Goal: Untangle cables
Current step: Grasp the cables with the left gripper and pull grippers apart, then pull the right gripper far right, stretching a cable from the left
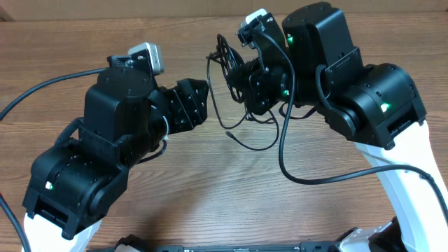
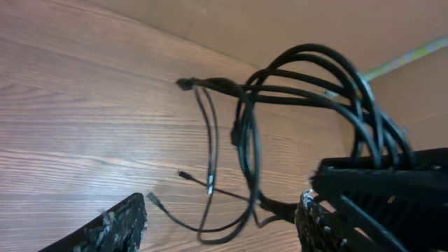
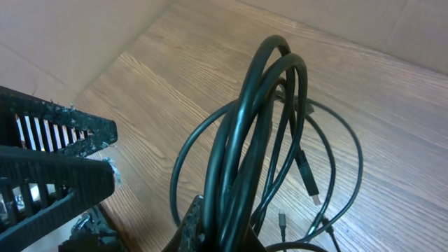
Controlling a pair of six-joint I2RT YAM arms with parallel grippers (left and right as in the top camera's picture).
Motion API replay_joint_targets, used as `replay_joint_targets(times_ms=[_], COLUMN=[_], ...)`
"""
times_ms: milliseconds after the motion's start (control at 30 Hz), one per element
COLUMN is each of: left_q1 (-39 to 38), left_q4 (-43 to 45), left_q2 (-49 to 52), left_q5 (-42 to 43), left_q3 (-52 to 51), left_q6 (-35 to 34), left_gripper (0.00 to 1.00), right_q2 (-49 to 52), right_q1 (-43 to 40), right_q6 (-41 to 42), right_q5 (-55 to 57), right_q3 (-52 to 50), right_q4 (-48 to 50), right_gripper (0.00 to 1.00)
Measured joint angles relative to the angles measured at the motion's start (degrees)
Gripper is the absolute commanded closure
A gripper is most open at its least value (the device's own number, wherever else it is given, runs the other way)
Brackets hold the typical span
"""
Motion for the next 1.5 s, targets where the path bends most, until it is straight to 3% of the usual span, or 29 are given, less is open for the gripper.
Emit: replay_joint_targets(times_ms=[233,267,367,400,800,1100,1300,1500], left_q1=[0.00,0.00,0.00,0.00,0.00,0.00,0.48,6.97], left_q4=[0.11,0.09,-0.11,-0.17,-0.39,-6.40,-7.72,-10.03], left_q2=[0.22,0.44,1.57,2.05,4.83,4.83,4.76,2.86], left_q5=[0.46,0.44,0.28,0.28,0.24,-3.74,-6.67,-7.61], left_q3=[0.00,0.00,0.00,0.00,0.00,0.00,0.00,0.00], left_q6=[-0.94,-1.09,-1.81,-1.88,-1.88,-1.88,-1.88,-1.86], left_gripper=[0.36,0.44,0.85,0.93,0.96,0.96,0.96,0.96], right_q2=[0.00,0.00,0.00,0.00,0.00,-0.20,-2.54,-6.60], right_q1=[0.00,0.00,0.00,0.00,0.00,-0.74,-6.64,-16.70], right_q6=[0.61,1.07,2.03,2.21,3.13,3.10,3.13,3.10], right_q5=[-4.79,-5.75,-8.79,-9.57,-15.65,-9.20,-3.58,-0.98], right_q3=[0.00,0.00,0.00,0.00,0.00,0.00,0.00,0.02], right_q4=[0.00,0.02,0.00,-0.04,-0.39,-0.37,-0.26,-0.42], right_gripper=[0.96,0.96,0.96,0.96,0.96,0.96,0.96,0.96])
